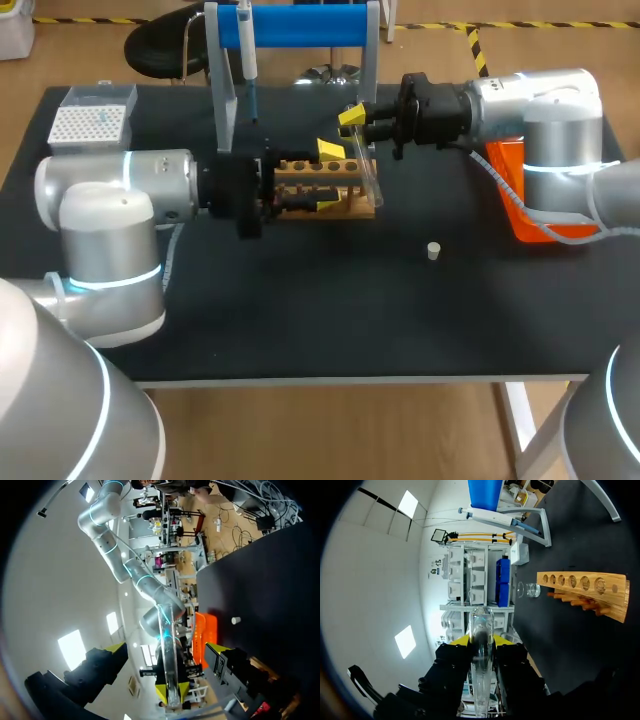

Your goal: Invert the test tube, pick up the pipette, mount the tip to pipette, aspirate from beaker and dispense into the tube, eject the tip, return the pipette, and cap with the stopper.

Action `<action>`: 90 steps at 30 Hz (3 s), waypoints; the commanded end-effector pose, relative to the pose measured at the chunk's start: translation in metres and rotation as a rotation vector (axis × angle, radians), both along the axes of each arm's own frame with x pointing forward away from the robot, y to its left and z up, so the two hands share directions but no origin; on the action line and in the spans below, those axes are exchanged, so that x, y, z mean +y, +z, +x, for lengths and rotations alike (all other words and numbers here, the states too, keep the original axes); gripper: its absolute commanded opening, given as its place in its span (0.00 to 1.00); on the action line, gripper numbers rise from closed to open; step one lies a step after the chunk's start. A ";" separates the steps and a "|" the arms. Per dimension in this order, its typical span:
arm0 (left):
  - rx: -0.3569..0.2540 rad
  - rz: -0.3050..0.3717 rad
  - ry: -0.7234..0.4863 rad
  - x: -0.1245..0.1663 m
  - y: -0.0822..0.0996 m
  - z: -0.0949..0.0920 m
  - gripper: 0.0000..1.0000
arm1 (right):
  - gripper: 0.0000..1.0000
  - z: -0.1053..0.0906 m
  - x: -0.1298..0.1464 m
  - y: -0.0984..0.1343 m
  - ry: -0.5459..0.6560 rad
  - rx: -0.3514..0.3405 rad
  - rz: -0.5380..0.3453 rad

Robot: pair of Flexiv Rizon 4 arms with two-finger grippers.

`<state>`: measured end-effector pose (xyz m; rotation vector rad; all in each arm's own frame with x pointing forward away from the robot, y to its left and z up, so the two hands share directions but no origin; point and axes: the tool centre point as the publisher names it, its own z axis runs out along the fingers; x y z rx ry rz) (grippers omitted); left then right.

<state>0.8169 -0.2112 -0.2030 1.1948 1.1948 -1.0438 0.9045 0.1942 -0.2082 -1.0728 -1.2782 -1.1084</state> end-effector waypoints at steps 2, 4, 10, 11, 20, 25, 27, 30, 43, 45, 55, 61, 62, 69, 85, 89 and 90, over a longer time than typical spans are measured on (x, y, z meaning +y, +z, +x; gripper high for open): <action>-0.001 -0.006 -0.011 -0.018 -0.002 0.006 1.00 | 0.00 0.000 -0.001 0.001 -0.001 -0.001 -0.003; 0.002 -0.002 -0.019 -0.023 -0.002 0.006 1.00 | 0.00 0.000 -0.001 0.001 -0.001 -0.001 -0.003; 0.015 -0.002 -0.044 -0.034 0.000 0.004 1.00 | 0.00 0.000 -0.001 0.001 -0.001 -0.001 -0.003; 0.018 -0.001 -0.046 -0.036 0.000 0.004 1.00 | 0.00 0.000 -0.001 0.001 -0.001 -0.001 -0.003; 0.037 0.012 -0.064 -0.049 -0.005 0.009 1.00 | 0.00 0.000 -0.001 0.001 -0.001 -0.001 -0.003; 0.047 0.008 -0.058 -0.050 -0.006 0.015 1.00 | 0.00 0.000 -0.001 0.001 -0.001 -0.001 -0.003; 0.042 0.004 -0.056 -0.049 -0.005 0.015 1.00 | 0.00 0.000 -0.001 0.001 -0.001 -0.001 -0.003; 0.033 -0.001 -0.058 -0.049 -0.002 0.013 0.95 | 0.00 0.000 -0.001 0.001 -0.001 -0.001 -0.003; 0.023 -0.007 -0.058 -0.050 -0.001 0.004 0.64 | 0.00 0.000 -0.001 0.001 -0.001 -0.001 -0.003; 0.022 -0.007 -0.059 -0.050 -0.001 0.004 0.60 | 0.00 0.000 -0.001 0.001 -0.001 -0.001 -0.003; 0.019 -0.010 -0.064 -0.052 -0.001 0.003 0.48 | 0.00 0.000 -0.001 0.001 -0.001 -0.001 -0.003; 0.021 -0.010 -0.068 -0.053 -0.001 0.003 0.47 | 0.00 0.000 -0.001 0.001 -0.001 -0.001 -0.003; 0.022 -0.010 -0.069 -0.053 -0.001 0.003 0.47 | 0.00 0.000 -0.001 0.001 -0.001 -0.001 -0.003; 0.021 -0.011 -0.069 -0.053 -0.001 0.003 0.36 | 0.00 0.000 -0.001 0.001 -0.001 -0.001 -0.003; 0.033 -0.015 -0.069 -0.052 -0.002 0.004 0.00 | 1.00 0.000 -0.001 0.001 -0.001 -0.001 -0.003; 0.034 -0.016 -0.070 -0.051 -0.002 0.004 0.00 | 1.00 0.000 -0.001 0.001 -0.001 -0.001 -0.003; 0.034 -0.016 -0.070 -0.051 -0.002 0.004 0.00 | 1.00 0.000 -0.001 0.001 -0.001 -0.001 -0.003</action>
